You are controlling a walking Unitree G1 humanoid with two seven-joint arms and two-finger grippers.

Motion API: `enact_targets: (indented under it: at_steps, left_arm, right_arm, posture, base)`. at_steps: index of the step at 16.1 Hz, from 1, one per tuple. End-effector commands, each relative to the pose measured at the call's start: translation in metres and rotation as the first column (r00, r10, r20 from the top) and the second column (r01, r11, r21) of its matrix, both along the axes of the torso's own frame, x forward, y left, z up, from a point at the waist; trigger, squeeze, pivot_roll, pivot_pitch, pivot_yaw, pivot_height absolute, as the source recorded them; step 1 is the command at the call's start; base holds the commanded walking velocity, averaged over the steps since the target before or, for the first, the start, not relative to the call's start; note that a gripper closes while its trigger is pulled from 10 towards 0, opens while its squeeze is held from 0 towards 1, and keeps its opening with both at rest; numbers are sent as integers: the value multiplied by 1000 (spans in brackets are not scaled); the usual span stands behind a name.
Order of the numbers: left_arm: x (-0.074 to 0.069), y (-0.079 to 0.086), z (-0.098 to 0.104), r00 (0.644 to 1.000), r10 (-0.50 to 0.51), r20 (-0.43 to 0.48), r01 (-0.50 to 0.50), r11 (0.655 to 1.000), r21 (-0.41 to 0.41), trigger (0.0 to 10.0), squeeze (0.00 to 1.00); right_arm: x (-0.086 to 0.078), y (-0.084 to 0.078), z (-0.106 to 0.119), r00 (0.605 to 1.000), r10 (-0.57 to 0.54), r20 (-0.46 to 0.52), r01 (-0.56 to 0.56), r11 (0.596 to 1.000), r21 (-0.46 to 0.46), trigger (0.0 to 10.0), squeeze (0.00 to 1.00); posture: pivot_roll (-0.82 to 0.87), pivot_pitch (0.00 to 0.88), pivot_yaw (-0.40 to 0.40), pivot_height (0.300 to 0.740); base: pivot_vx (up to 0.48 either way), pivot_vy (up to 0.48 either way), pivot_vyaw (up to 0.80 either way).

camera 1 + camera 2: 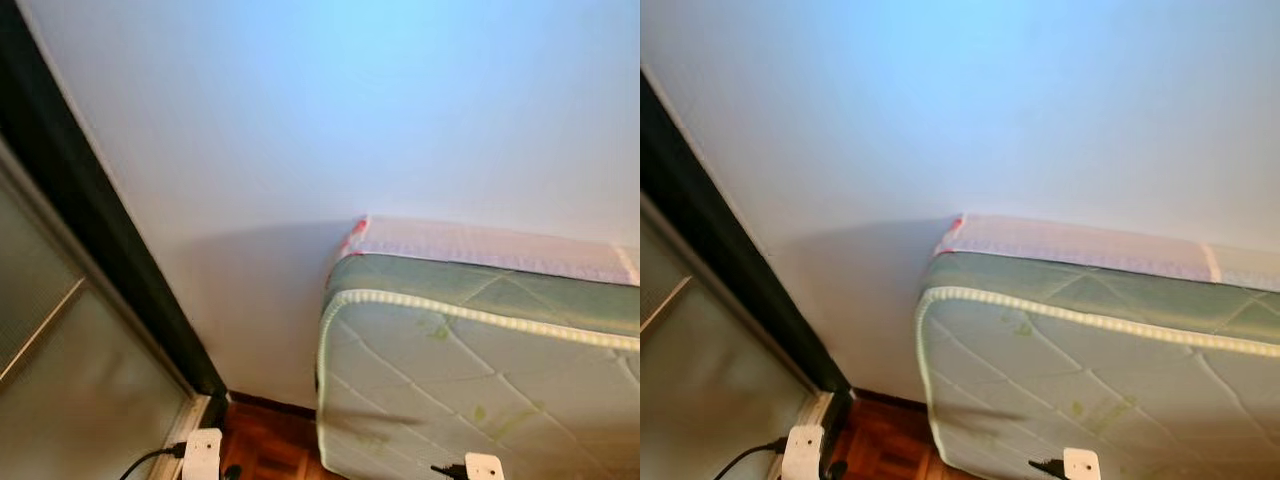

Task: Clean up the room

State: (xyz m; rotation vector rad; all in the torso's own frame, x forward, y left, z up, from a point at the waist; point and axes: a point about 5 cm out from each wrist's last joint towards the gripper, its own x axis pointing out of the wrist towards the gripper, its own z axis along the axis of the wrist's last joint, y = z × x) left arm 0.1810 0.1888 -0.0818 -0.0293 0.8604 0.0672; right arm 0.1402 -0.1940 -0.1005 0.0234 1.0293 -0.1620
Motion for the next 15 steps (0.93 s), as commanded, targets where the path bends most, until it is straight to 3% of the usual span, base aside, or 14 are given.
enact_targets:
  at_steps: [1, 4, 7, 15]
  left_arm:
    - [-78, 71, -13, 978, 70, -198, -71, 997, 3, 10000, 0]
    - [-78, 71, -13, 978, 63, -200, -63, 998, 8, 10000, 0]
    - [-77, 72, -13, 976, 44, -212, -39, 999, 28, 10000, 0]
    - [-77, 72, -13, 975, 58, -215, -55, 998, 20, 10000, 0]
  right_arm:
    - [9, 15, 1, 999, 46, -6, -44, 980, 192, 10000, 0]
    - [9, 15, 1, 999, 46, -7, -44, 980, 192, 10000, 0]
    - [10, 15, 1, 999, 46, -10, -43, 981, 190, 10000, 0]
    - [11, 15, 2, 998, 55, -9, -53, 980, 190, 10000, 0]
  posture:
    - [-5, 19, 8, 740]
    - [-7, 18, 8, 740]
    - [-7, 26, 5, 740]
    - [-4, 34, 1, 740]
  base:
    - [0, 0, -800]
    - [0, 0, -800]
    - [0, -457, -800]
    - [0, 0, -800]
